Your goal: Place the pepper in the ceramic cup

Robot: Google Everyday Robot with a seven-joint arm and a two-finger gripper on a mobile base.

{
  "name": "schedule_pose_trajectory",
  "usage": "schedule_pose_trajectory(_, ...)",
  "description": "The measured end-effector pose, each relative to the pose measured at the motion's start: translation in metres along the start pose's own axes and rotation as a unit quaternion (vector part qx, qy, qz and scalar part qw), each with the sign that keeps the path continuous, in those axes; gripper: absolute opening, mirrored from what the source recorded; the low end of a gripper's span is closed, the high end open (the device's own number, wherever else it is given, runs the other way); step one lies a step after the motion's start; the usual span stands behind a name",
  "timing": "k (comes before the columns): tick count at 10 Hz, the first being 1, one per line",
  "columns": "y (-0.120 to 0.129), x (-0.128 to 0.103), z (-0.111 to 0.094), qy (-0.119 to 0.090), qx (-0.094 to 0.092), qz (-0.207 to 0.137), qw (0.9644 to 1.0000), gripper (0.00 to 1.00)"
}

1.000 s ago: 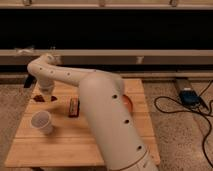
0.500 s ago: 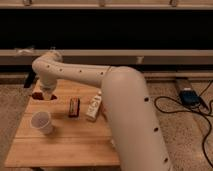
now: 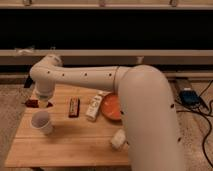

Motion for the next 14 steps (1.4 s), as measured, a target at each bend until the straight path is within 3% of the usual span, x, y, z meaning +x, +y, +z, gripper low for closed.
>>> schedule_pose_trajectory(3, -0.038, 0.011, -0.003, 0.010, 0.028, -0.023, 0.9993, 0.00)
schedule_pose_trajectory(6, -0.049, 0.011, 0.008, 0.019, 0.064, -0.023, 0.9975, 0.02)
schedule_pose_trajectory(9, -0.051, 0.007, 0.022, 0.023, 0.093, -0.011, 0.9953, 0.27)
schedule_pose_trajectory(12, -0.055, 0.009, 0.031, 0.022, 0.108, -0.009, 0.9939, 0.60)
schedule_pose_trajectory(14, -0.059, 0.011, 0.035, 0.021, 0.113, -0.013, 0.9933, 0.76)
